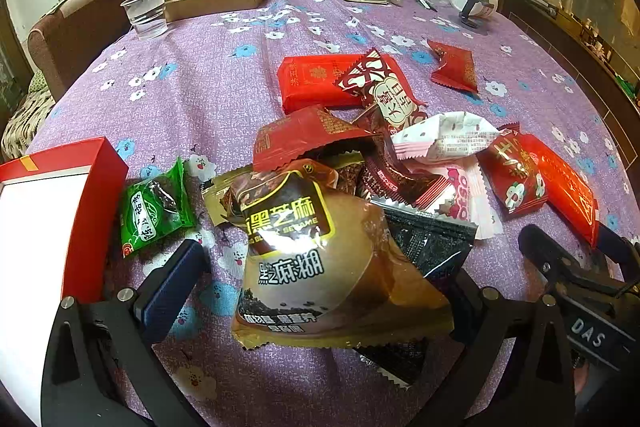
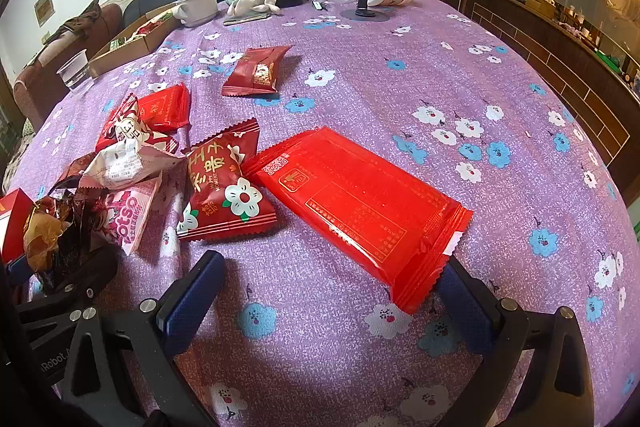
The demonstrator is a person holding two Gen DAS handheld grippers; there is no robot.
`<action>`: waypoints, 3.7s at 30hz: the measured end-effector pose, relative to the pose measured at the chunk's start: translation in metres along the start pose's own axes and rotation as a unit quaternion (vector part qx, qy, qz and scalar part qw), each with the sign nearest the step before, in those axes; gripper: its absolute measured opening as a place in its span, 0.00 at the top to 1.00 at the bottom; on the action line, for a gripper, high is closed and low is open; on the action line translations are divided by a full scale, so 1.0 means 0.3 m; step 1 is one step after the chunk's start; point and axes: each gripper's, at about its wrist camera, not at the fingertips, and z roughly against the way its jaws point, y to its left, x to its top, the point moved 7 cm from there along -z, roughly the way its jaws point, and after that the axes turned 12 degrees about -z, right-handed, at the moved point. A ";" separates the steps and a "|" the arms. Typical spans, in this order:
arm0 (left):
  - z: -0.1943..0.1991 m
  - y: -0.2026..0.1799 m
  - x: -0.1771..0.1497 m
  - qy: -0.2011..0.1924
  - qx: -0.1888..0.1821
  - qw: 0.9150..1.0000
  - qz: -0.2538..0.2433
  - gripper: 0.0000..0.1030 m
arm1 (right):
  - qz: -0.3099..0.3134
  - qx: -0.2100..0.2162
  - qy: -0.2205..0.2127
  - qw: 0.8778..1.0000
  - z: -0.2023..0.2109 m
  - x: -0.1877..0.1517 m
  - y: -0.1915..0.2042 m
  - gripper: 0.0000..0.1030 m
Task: Organize snacks
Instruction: 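Grasp the black sesame paste packet with the left tool while the right tool grasps a red snack packet, then carry both packets over the white tray and open the left tool to drop the sesame packet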
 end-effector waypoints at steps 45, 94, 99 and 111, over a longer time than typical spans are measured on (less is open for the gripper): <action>0.168 0.057 0.046 -0.008 0.010 1.000 0.017 0.05 | 0.083 0.078 0.007 0.993 0.152 -0.073 0.027 0.76; 0.486 0.584 -0.402 -0.079 0.100 0.990 0.058 0.62 | 0.164 0.375 0.001 0.912 0.490 -0.396 0.747 0.76; 0.465 0.629 -0.431 -0.070 0.110 0.989 0.069 0.61 | 0.194 0.374 0.023 0.907 0.463 -0.465 0.869 0.76; 0.540 0.693 -0.433 -0.092 0.198 0.973 0.068 0.33 | 0.186 0.372 0.006 0.909 0.480 -0.468 0.891 0.58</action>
